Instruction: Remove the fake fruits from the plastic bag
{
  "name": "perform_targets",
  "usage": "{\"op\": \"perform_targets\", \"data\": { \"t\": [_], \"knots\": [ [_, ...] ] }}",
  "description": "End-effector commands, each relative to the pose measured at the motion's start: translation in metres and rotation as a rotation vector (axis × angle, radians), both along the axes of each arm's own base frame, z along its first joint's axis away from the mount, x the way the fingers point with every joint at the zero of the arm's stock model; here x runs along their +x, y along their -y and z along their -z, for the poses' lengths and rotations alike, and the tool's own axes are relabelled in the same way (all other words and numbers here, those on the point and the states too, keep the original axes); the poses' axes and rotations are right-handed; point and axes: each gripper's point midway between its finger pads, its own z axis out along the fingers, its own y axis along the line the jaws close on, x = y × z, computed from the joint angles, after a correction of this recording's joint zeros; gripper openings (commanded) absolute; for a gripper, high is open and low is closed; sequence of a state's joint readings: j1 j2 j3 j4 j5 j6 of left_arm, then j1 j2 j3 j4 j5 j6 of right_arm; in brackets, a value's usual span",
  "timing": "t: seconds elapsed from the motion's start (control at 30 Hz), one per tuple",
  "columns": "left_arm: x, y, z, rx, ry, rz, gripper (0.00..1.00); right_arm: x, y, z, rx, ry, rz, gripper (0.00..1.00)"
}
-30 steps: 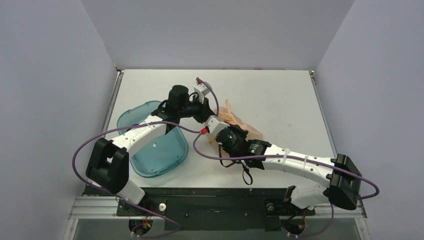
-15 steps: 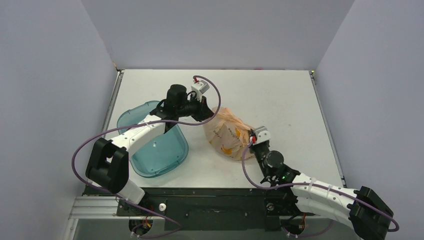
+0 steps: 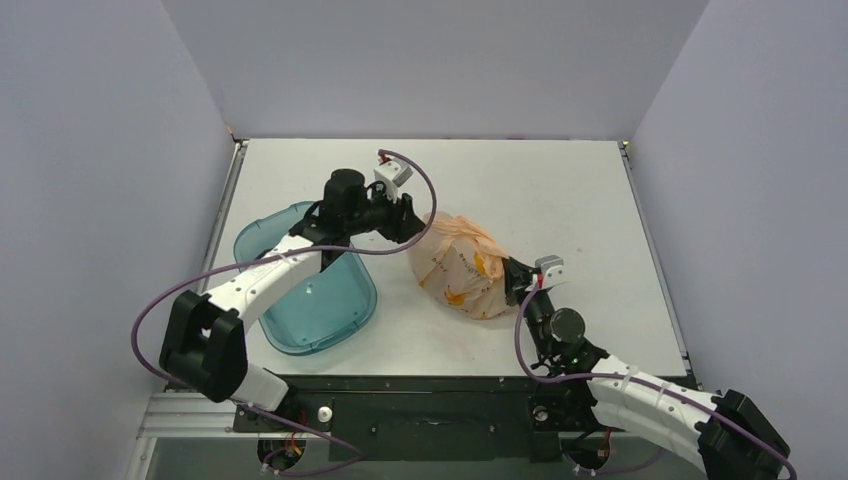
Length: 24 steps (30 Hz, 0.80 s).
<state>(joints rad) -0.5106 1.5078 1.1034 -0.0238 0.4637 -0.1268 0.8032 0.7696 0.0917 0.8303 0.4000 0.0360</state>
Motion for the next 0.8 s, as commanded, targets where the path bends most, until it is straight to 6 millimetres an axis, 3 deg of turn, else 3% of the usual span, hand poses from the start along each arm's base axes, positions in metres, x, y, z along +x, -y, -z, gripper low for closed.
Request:
{"op": "perform_targets", "data": {
  "t": [0.0,0.07,0.17,0.27,0.3,0.33,0.37,0.4,0.43,0.47,0.57,0.77],
  "knots": [
    [0.0,-0.015,-0.062,0.003,0.309,-0.048,0.52,0.003,-0.013,-0.019,0.002,0.004,-0.065,0.0],
    [-0.016,-0.011,-0.071,0.037,0.458,-0.012,0.62,0.003,-0.019,-0.02,-0.023,-0.003,-0.092,0.0],
    [-0.035,-0.009,-0.076,0.146,0.703,0.067,0.69,0.004,-0.026,-0.027,-0.058,-0.002,-0.124,0.0],
    [-0.057,0.015,-0.074,0.263,0.874,0.228,0.72,0.003,-0.03,-0.028,-0.076,-0.006,-0.147,0.0],
    [-0.053,0.02,-0.07,0.341,0.917,0.267,0.72,0.004,-0.03,-0.031,-0.09,0.006,-0.147,0.0],
    [-0.052,0.029,-0.085,0.353,0.952,0.279,0.72,0.003,-0.031,-0.031,-0.095,0.007,-0.153,0.0],
    [-0.047,0.036,-0.074,0.413,0.943,0.327,0.71,0.003,-0.03,-0.033,-0.102,0.013,-0.154,0.0],
    [-0.045,0.042,-0.078,0.437,0.959,0.36,0.7,0.002,-0.03,-0.032,-0.109,0.011,-0.156,0.0],
    [-0.042,0.045,-0.054,0.489,0.907,0.412,0.69,0.001,-0.03,-0.035,-0.11,0.019,-0.158,0.0],
    [-0.039,0.048,-0.056,0.513,0.92,0.431,0.69,0.001,-0.029,-0.037,-0.111,0.022,-0.157,0.0],
    [-0.027,0.059,-0.029,0.589,0.891,0.486,0.69,-0.001,-0.027,-0.039,-0.118,0.029,-0.159,0.0],
    [-0.008,0.072,-0.002,0.735,0.91,0.515,0.65,-0.001,-0.026,-0.041,-0.126,0.038,-0.152,0.0]
  ]
}}
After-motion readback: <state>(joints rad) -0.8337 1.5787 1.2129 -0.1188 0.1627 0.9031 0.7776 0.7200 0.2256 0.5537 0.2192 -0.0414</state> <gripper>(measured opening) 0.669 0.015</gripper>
